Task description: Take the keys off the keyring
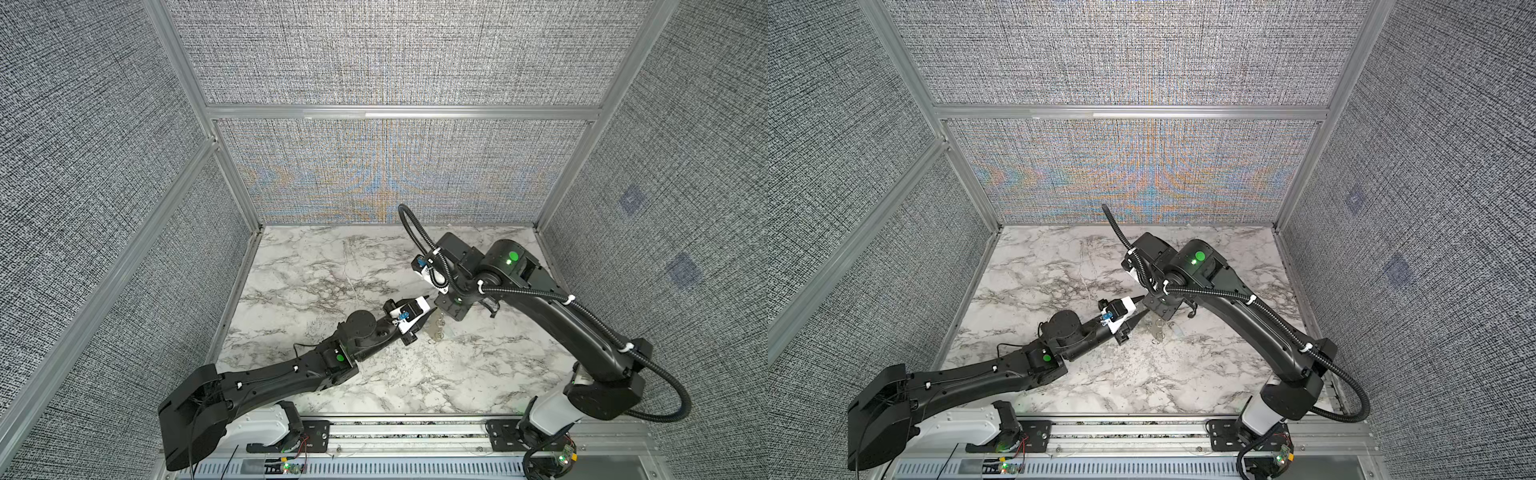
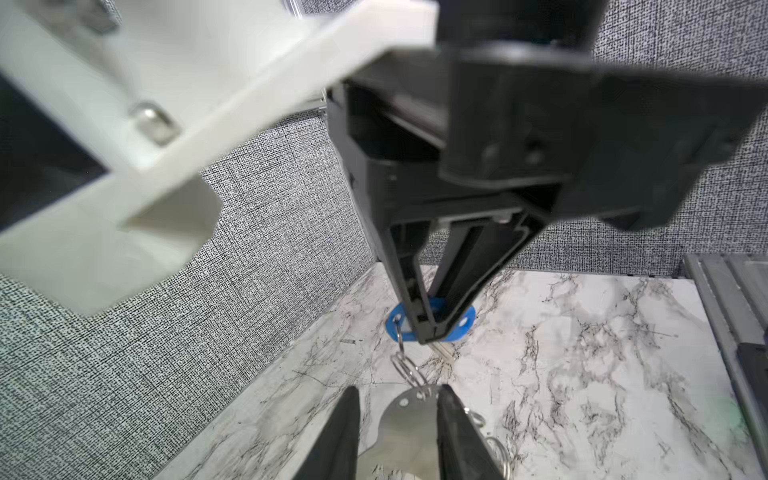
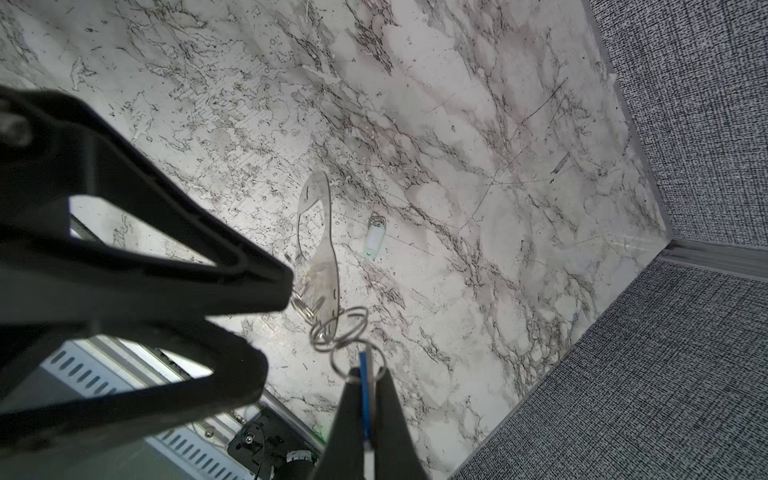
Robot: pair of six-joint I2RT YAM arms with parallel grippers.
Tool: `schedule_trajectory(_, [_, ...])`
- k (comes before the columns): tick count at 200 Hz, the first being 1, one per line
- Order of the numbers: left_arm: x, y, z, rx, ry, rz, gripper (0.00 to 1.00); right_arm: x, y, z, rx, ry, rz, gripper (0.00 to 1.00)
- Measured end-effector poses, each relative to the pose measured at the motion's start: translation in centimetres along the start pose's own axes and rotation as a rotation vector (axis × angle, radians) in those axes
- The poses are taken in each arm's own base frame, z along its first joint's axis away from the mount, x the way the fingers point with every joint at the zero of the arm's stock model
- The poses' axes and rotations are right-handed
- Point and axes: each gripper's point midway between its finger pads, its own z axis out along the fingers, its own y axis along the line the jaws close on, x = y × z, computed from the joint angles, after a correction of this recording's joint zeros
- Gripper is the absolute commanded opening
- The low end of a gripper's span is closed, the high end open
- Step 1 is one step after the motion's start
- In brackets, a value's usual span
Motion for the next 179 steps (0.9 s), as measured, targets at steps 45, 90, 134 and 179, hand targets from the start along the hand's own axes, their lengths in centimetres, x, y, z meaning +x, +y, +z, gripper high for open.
schedule_trajectory(45, [0.6, -0.2, 0.4, -0.001, 0.004, -0.045, 0.35, -0.1, 0.0, -0.1, -0.006, -0.005, 0.013, 0.00])
schedule_trajectory(90, [1.1, -0.4, 0.8, 0.003, 0.003, -0.075, 0.35, -0.1, -0.2, -0.1, -0.004, -0.005, 0.032, 0.00])
schedule_trajectory(134, [1.1, -0.4, 1.5, 0.002, -0.003, -0.101, 0.35, -0.1, -0.1, -0.1, -0.011, -0.005, 0.036, 0.00])
schedule_trajectory(179, [1.2, -0.3, 1.9, -0.006, 0.001, -0.119, 0.29, -0.1, -0.1, -0.1, -0.011, -0.005, 0.046, 0.00])
